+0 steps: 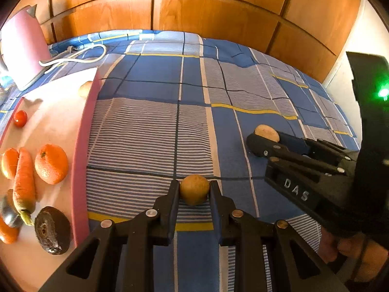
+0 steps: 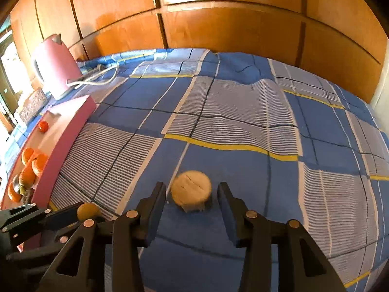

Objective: Organize fruits
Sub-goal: 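Carry the yellow fruit and the wooden slice toward the tray with both grippers, then release the yellow fruit into the tray with the left gripper while the right releases the wooden slice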

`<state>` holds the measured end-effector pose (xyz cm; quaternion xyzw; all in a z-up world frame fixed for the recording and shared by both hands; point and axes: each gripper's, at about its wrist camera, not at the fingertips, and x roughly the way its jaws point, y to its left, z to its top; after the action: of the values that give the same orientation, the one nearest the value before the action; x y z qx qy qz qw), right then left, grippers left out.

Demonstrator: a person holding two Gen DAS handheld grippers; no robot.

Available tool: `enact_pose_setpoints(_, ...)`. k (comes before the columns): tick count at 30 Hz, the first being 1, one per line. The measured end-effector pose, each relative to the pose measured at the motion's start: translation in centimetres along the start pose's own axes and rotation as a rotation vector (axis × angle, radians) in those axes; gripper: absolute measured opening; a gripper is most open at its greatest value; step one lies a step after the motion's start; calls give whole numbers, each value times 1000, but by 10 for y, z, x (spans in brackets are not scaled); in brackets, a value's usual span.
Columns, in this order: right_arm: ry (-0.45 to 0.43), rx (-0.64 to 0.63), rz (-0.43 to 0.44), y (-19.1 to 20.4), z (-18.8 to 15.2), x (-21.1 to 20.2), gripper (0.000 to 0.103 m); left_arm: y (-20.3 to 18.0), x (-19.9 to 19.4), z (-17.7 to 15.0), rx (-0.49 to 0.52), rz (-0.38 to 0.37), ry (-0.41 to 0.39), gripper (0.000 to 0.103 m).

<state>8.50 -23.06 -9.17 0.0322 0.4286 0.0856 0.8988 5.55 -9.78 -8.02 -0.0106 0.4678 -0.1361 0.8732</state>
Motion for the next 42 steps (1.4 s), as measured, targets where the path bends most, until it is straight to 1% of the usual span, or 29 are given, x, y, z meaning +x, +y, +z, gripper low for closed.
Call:
enact_pose_setpoints(4,-11,-22,-17,4,-5,-4,34,1,-9,1,-2,2,-22,24)
enact_pose_setpoints(11,3,-10,-3,5,-14,-14,34,-6,-35,4,22,8,-80,24)
enact_pose_setpoints(18,12,-8,32,12,-18,-21,34,-5,-64,6,35,25,-155,24)
enact_pose_setpoints(24,15,-29,68,26,-20,-26,34,6,-83,8,13,39,-197,24)
enact_pose_setpoints(31,10,-55,111,45,-17,-32,33,36,-97,9,-51,79,-228,24)
enact_pose_setpoints(42,11,-119,200,82,-2,-39,34,111,-102,0,-206,212,-228,24)
